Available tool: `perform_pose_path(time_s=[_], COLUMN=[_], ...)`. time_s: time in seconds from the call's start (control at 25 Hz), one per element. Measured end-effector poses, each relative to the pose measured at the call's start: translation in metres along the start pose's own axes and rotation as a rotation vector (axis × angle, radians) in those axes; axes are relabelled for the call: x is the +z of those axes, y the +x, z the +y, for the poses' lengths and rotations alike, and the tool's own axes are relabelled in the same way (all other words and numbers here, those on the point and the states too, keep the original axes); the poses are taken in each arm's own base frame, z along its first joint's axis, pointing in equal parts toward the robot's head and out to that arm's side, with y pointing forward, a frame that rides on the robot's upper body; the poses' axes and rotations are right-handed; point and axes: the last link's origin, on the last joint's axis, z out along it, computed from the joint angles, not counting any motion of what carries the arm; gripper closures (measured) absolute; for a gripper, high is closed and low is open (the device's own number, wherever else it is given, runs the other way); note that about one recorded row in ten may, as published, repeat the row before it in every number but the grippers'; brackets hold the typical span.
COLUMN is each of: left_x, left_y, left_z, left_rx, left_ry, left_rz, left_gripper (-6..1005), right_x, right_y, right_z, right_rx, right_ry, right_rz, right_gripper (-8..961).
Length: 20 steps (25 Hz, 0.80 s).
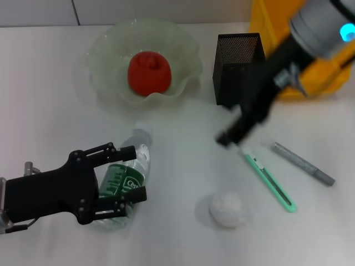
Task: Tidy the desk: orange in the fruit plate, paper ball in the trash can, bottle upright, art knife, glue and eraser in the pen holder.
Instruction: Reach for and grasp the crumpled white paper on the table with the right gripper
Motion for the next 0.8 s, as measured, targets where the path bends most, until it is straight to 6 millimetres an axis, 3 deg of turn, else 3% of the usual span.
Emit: perform_pose_path(time_s=[0.08,0.28,0.8], left_x=[-0.002,-0.003,-0.004], left_y=[0.000,0.001,0.001], left_z=[-0.001,-0.002,-0.003], left_rx=[0.001,0.001,0.002], left_ry=[0.004,0.006,0.009], left_rz=[-0.004,-0.008,-0.010], left_gripper=[202,202,202], right_x=[0.020,0.045,0.083], right_y=[0.017,0.028,0.029], right_z=[0.012,0.019,0.026], right_rx=[0.001,0.002,-0.017], right_ry=[-0.048,-0.055,-0.079], right_rz=[0.091,0.163,0.204], right_gripper=[112,111,112])
